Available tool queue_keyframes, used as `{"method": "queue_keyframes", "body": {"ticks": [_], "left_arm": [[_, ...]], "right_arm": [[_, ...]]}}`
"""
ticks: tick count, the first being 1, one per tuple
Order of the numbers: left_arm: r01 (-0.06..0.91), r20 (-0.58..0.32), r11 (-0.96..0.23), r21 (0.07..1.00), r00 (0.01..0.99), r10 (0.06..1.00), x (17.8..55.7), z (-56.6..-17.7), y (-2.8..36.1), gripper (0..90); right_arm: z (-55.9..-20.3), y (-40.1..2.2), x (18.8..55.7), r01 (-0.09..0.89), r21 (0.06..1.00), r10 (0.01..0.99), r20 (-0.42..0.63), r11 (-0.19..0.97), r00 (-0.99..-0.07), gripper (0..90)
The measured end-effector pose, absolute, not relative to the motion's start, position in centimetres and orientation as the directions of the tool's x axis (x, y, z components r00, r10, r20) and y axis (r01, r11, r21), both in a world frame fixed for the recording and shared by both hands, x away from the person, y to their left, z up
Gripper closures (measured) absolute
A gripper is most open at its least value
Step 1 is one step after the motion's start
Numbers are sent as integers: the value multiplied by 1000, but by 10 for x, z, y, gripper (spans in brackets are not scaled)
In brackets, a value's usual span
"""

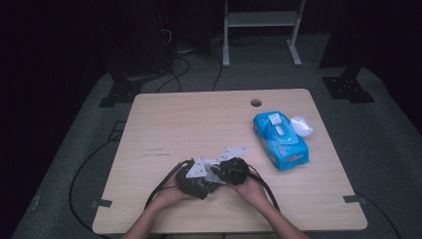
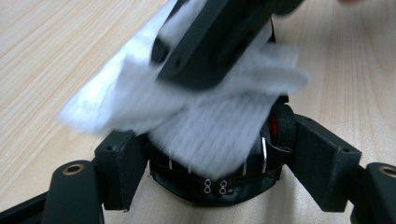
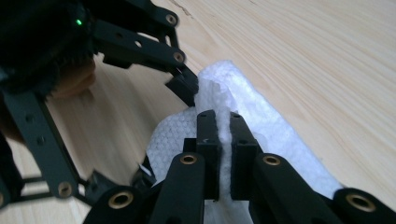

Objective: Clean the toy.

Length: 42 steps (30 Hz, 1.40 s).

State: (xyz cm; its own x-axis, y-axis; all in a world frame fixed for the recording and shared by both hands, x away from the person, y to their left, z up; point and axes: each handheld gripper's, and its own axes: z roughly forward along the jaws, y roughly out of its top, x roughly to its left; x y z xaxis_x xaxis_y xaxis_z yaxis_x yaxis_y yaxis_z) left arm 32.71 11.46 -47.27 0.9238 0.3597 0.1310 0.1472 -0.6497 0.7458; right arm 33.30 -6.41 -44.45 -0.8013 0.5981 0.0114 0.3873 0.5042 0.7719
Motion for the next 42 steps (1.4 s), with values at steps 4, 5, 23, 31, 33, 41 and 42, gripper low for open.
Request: {"method": "queue_keyframes", "body": {"ticks": [4, 5, 23, 31, 33, 41, 42], "left_arm": [[143, 134, -652, 744, 925, 356, 328, -473, 115, 251], [143, 134, -653, 744, 925, 355, 328, -473, 115, 251], [147, 128, -647, 748, 925, 357, 328, -473, 115, 250], [144, 129, -648, 748, 926, 354, 329, -473, 116, 250], [144, 129, -648, 748, 926, 354, 329, -473, 116, 250], [147, 124, -643, 751, 926, 356, 328, -473, 116, 250], [144, 126, -645, 751, 927, 354, 329, -472, 117, 250]], "right_arm": [[-443, -72, 343, 413, 763, 637, 3, 496, -771, 852], [-443, -77, 346, 424, 763, 650, 6, 488, -760, 852], [-444, -63, 339, 401, 763, 595, 27, 508, -804, 850], [-443, -91, 350, 460, 752, 666, 38, 472, -745, 850], [-443, -91, 349, 456, 752, 667, 28, 477, -744, 850], [-443, -112, 355, 470, 749, 706, 3, 468, -708, 850], [-442, -116, 357, 478, 751, 717, 8, 456, -697, 850]]}}
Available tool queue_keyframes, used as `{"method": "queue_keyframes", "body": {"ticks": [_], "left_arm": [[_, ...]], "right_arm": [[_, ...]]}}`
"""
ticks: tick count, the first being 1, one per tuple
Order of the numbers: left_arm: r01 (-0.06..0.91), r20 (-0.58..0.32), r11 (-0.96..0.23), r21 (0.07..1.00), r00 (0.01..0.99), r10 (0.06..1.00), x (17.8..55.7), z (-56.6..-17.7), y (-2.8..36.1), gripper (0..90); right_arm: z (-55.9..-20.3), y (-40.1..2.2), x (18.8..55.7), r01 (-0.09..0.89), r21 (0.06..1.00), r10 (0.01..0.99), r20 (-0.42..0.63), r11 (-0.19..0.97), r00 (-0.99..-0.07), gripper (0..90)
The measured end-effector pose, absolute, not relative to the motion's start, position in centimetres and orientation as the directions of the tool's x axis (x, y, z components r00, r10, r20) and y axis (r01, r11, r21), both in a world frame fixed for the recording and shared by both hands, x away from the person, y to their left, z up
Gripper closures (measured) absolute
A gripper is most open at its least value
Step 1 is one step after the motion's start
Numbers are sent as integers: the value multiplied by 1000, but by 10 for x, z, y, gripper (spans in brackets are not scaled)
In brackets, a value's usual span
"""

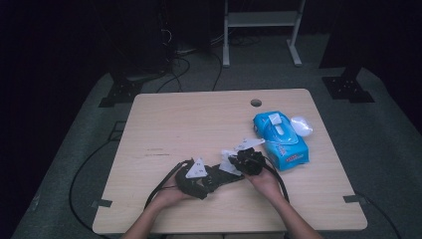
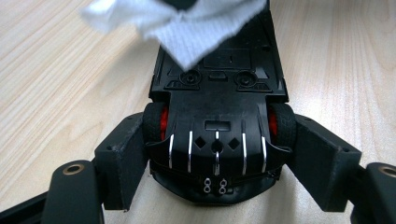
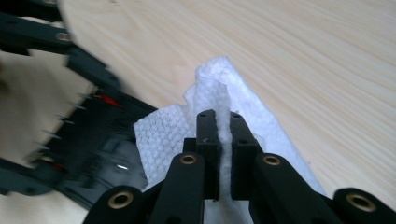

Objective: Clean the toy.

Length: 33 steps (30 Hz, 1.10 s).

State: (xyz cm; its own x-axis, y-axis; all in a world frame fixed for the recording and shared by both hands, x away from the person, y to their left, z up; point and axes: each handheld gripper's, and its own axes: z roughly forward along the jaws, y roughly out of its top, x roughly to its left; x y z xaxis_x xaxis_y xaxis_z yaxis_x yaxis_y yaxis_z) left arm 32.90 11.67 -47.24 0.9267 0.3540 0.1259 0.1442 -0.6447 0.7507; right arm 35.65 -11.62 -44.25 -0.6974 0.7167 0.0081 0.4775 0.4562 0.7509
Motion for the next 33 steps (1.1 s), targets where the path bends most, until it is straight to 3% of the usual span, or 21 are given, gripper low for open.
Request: {"method": "queue_keyframes", "body": {"ticks": [14, 19, 22, 26, 33], "left_arm": [[145, 128, -650, 746, 926, 354, 329, -473, 116, 249], [142, 133, -652, 745, 926, 353, 329, -473, 116, 250], [143, 132, -652, 745, 926, 353, 329, -473, 116, 249], [143, 134, -651, 745, 925, 357, 328, -473, 116, 249], [141, 129, -639, 756, 925, 357, 329, -472, 116, 249]], "right_arm": [[-444, -136, 355, 503, 754, 747, 25, 422, -664, 850], [-444, -124, 343, 479, 754, 703, 33, 449, -711, 850], [-445, -114, 334, 482, 754, 652, 94, 446, -752, 850], [-444, -103, 325, 408, 745, 612, 0, 527, -791, 850], [-449, -131, 333, 471, 750, 691, 27, 463, -722, 850]]}}
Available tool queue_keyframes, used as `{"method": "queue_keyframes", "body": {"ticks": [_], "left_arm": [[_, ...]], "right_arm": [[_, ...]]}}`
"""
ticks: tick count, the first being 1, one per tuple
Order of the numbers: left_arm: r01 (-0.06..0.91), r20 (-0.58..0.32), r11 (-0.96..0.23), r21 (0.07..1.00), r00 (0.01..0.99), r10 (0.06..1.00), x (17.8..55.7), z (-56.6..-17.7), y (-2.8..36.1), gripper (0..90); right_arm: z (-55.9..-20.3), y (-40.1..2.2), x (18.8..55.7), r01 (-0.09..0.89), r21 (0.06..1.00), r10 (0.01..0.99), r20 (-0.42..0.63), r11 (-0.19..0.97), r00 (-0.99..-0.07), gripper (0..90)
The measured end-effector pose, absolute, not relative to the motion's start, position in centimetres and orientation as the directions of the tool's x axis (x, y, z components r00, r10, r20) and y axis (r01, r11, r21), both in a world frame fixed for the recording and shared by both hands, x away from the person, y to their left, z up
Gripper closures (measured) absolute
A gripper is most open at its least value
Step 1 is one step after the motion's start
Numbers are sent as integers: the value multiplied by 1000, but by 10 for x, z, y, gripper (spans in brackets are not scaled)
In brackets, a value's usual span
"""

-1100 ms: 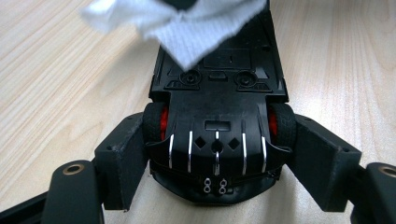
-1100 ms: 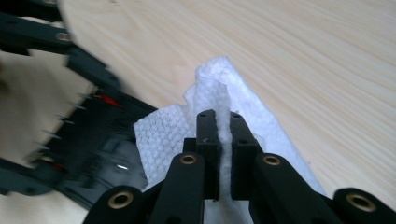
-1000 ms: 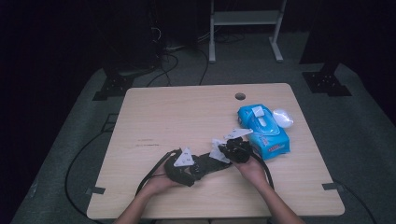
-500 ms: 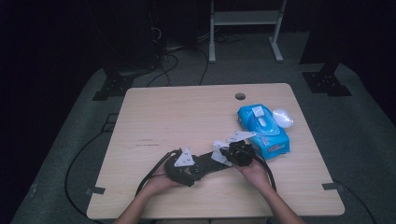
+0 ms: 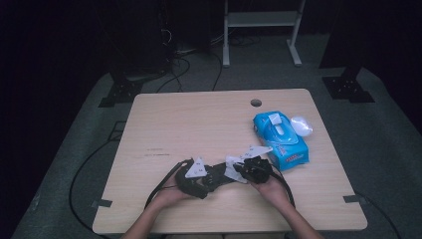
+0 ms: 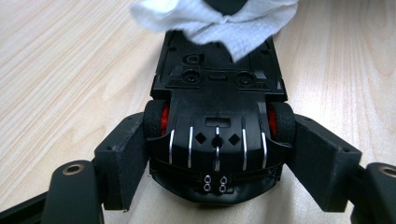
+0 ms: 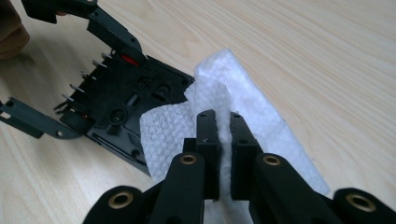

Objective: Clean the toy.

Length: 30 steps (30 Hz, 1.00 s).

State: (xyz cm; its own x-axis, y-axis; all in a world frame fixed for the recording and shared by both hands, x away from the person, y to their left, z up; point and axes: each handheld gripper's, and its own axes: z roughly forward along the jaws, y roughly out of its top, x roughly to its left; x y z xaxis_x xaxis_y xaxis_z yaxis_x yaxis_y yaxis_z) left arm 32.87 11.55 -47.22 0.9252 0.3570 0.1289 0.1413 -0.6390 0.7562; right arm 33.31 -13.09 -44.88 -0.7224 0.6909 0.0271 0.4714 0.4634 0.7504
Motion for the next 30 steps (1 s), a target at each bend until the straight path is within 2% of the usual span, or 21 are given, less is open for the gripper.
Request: {"method": "queue_keyframes", "body": {"ticks": [2, 4, 7, 9, 20, 30], "left_arm": [[146, 131, -649, 746, 924, 359, 329, -474, 115, 248], [148, 129, -648, 747, 924, 360, 329, -474, 115, 247], [147, 133, -650, 745, 923, 362, 329, -474, 114, 247], [148, 133, -650, 745, 923, 362, 328, -474, 114, 247], [139, 138, -654, 743, 925, 354, 329, -474, 115, 247], [138, 137, -647, 749, 925, 356, 328, -474, 112, 248]], "right_arm": [[-448, -129, 330, 462, 758, 688, 25, 460, -726, 850], [-449, -120, 324, 453, 766, 644, 68, 456, -762, 849], [-453, -103, 314, 390, 782, 557, 67, 486, -828, 845], [-452, -100, 311, 363, 779, 551, 28, 511, -834, 846], [-451, -161, 322, 474, 756, 688, 45, 450, -725, 846], [-450, -155, 333, 484, 755, 700, 47, 442, -713, 846]]}}
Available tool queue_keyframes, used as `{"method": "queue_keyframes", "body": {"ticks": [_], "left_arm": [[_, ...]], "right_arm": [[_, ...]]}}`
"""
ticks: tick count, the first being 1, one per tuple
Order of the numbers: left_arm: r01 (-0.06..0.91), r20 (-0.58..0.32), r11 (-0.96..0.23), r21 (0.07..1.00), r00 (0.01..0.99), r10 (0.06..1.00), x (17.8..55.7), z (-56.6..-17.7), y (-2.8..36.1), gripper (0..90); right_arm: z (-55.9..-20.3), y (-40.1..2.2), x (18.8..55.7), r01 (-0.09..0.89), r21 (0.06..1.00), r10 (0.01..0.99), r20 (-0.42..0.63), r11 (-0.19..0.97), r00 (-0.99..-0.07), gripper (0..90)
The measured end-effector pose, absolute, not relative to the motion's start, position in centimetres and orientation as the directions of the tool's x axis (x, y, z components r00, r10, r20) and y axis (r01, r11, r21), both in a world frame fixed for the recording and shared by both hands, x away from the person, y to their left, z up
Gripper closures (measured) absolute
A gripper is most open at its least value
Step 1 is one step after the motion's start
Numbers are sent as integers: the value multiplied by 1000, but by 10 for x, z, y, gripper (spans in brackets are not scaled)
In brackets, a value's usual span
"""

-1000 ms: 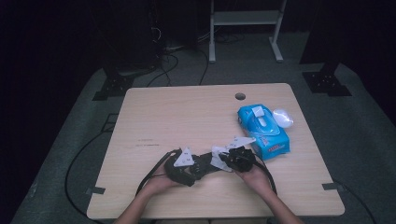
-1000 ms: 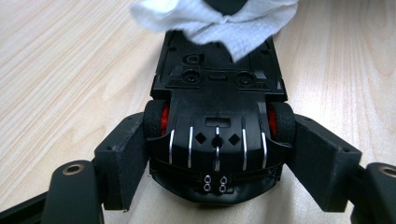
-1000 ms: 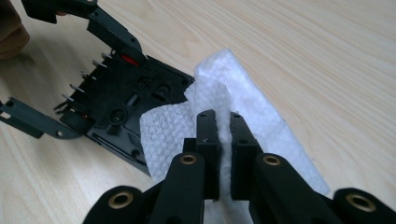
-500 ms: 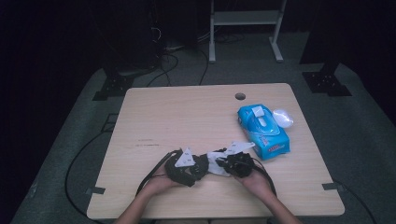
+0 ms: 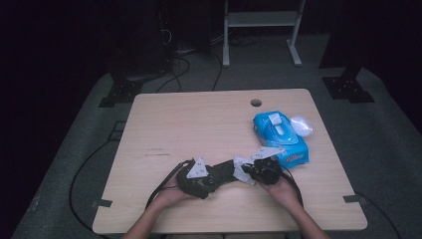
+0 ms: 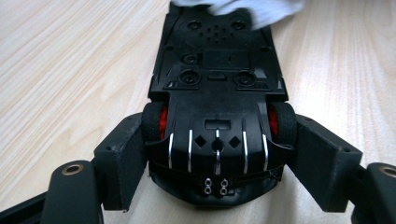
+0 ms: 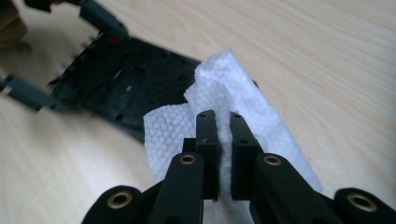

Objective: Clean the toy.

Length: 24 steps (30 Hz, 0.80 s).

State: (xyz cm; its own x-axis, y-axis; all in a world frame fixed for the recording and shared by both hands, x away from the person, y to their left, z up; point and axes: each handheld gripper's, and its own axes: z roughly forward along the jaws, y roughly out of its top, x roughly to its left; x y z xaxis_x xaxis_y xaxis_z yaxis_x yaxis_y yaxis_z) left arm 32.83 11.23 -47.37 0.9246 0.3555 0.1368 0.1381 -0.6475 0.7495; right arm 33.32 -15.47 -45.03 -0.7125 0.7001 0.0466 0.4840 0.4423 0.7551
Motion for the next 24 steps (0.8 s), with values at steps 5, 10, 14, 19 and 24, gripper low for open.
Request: {"method": "queue_keyframes", "body": {"ticks": [5, 10, 14, 19, 24], "left_arm": [[141, 134, -650, 747, 925, 355, 329, -475, 113, 247], [142, 133, -648, 749, 925, 357, 329, -474, 113, 248], [148, 127, -642, 752, 924, 361, 329, -473, 114, 247], [152, 125, -640, 753, 922, 366, 330, -473, 114, 243], [148, 134, -655, 741, 923, 360, 329, -475, 111, 245]], "right_arm": [[-448, -143, 347, 489, 767, 708, 64, 416, -703, 846], [-448, -141, 353, 499, 767, 714, 78, 404, -696, 846], [-449, -152, 347, 503, 757, 713, 72, 417, -698, 846], [-453, -161, 329, 500, 748, 703, 64, 436, -709, 846], [-450, -151, 319, 476, 759, 664, 77, 445, -744, 846]]}}
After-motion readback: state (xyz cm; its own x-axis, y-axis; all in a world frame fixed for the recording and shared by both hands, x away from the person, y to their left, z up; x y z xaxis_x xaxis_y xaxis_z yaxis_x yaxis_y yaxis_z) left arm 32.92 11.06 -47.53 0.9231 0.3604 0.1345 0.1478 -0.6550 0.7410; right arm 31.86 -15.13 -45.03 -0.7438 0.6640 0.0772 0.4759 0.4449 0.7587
